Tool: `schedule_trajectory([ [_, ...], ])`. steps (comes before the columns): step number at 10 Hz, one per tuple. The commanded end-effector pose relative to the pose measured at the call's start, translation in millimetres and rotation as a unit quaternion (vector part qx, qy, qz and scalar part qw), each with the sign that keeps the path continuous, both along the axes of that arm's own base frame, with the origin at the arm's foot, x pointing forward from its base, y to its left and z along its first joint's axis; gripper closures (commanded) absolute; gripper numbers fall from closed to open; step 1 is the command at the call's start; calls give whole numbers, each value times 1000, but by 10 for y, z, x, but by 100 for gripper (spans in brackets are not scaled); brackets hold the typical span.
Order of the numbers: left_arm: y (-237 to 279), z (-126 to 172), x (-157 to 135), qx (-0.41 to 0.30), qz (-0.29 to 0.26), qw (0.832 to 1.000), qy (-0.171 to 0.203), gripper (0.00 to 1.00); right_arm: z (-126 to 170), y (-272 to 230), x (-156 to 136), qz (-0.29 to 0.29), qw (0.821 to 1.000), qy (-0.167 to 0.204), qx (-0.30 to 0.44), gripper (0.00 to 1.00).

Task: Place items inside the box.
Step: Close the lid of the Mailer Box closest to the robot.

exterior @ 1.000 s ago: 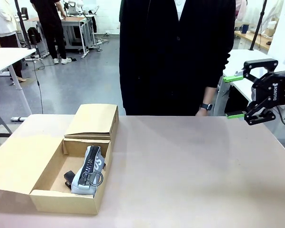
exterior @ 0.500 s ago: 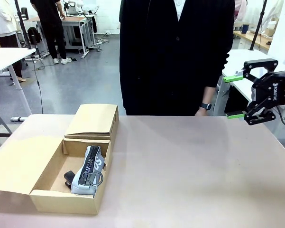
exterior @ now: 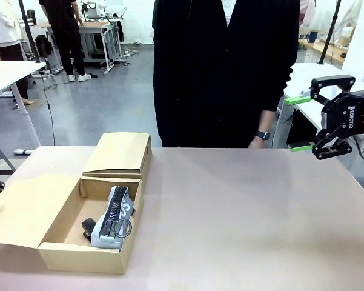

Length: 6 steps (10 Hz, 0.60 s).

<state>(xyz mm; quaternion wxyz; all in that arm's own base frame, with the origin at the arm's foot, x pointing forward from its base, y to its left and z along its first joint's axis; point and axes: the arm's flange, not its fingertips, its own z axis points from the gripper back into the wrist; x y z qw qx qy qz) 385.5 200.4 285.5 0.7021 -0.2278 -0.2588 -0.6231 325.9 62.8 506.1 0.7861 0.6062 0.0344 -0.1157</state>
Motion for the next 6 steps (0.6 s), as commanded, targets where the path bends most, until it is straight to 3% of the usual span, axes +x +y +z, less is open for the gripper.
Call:
schedule_trajectory([
  [1, 123, 80, 33, -84, -10, 996, -18, 0, 17, 13, 25, -6, 1000, -9, 6, 0],
  [6, 17, 446, -142, -216, -43, 974, -63, 0, 17, 13, 25, -6, 1000, -9, 6, 0],
])
